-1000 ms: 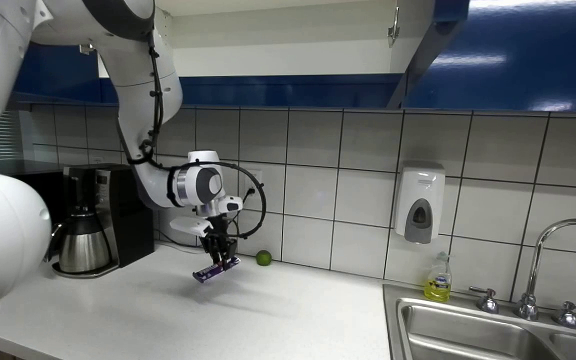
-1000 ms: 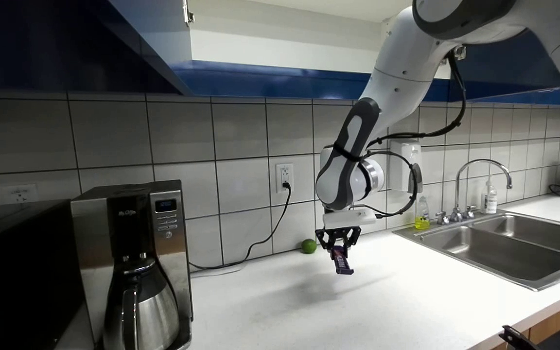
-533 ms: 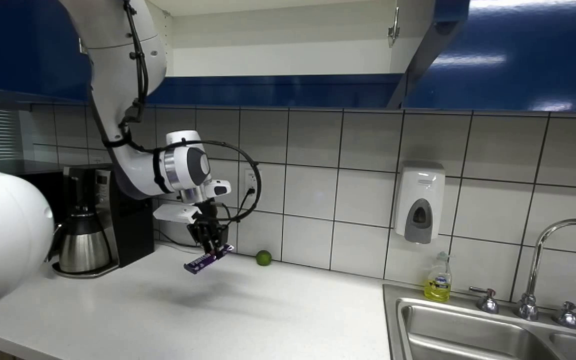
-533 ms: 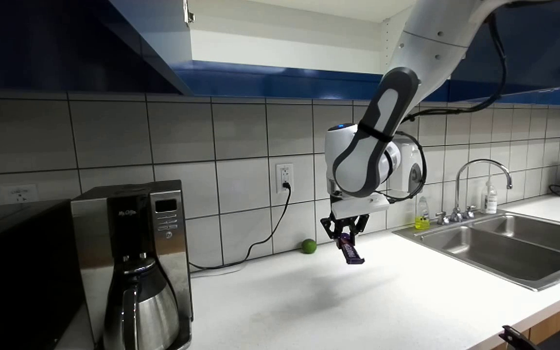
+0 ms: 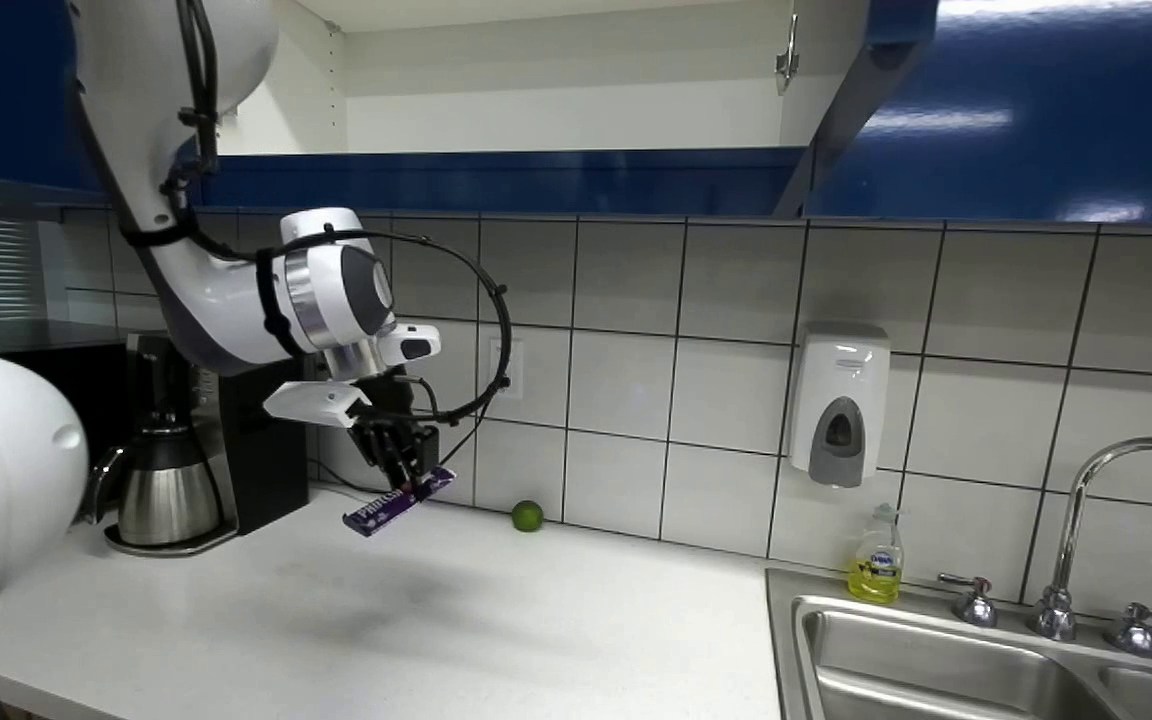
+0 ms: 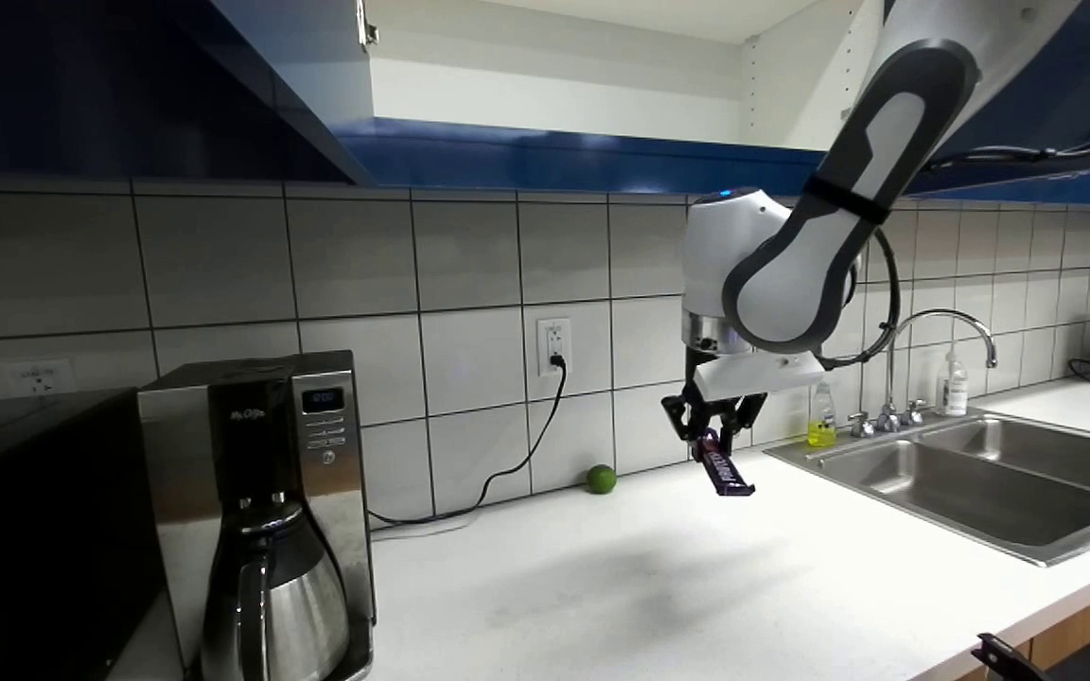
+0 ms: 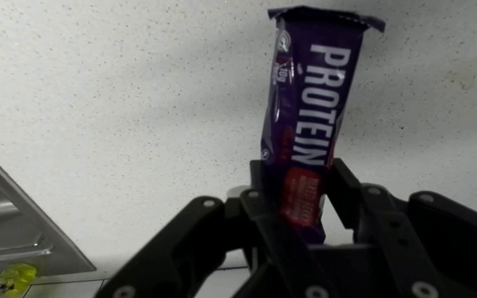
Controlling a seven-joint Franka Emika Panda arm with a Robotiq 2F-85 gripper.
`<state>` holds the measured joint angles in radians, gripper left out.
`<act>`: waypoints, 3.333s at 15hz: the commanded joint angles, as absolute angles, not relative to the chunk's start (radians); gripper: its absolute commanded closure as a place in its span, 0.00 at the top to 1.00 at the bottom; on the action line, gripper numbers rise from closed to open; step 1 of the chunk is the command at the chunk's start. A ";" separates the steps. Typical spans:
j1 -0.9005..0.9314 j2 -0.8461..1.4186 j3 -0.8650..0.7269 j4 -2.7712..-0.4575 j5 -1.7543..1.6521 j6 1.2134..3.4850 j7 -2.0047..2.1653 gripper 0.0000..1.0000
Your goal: Put the purple pack inside the cabinet
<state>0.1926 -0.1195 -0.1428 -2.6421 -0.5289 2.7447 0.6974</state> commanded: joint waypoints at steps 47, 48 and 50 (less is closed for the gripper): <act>-0.102 -0.792 0.240 -2.273 -0.156 2.435 0.389 0.16; -0.102 -0.765 0.239 -2.239 -0.156 2.421 0.387 0.16; -0.112 -0.719 0.241 -2.182 -0.162 2.405 0.398 0.16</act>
